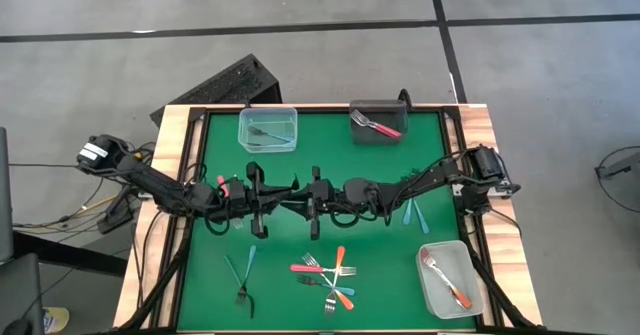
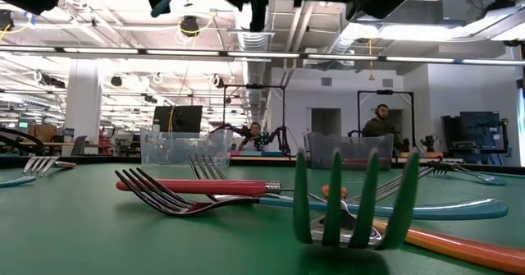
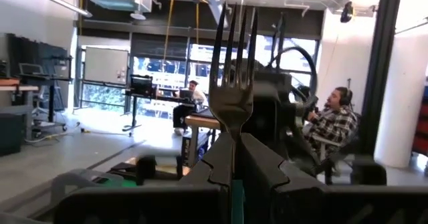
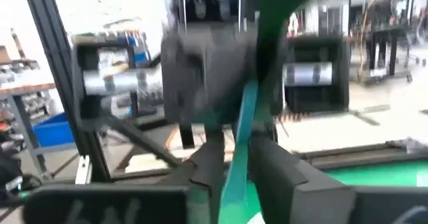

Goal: Sort silverware by color (type)
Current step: Put the black fork into the transparent bin

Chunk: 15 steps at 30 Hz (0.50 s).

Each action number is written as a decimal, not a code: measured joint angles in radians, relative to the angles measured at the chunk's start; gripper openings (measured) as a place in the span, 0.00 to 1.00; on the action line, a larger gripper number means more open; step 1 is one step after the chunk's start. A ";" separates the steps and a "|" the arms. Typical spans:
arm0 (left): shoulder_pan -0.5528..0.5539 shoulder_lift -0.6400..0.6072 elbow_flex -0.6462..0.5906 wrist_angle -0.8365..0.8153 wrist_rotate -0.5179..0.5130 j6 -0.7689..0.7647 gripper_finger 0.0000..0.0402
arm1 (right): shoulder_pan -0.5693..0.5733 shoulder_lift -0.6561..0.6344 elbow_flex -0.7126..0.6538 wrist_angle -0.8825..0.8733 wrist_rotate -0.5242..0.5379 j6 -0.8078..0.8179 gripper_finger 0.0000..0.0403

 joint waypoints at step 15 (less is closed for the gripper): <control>0.008 0.002 0.000 -0.003 0.001 -0.024 0.00 | 0.000 0.000 0.001 0.024 0.000 0.001 0.14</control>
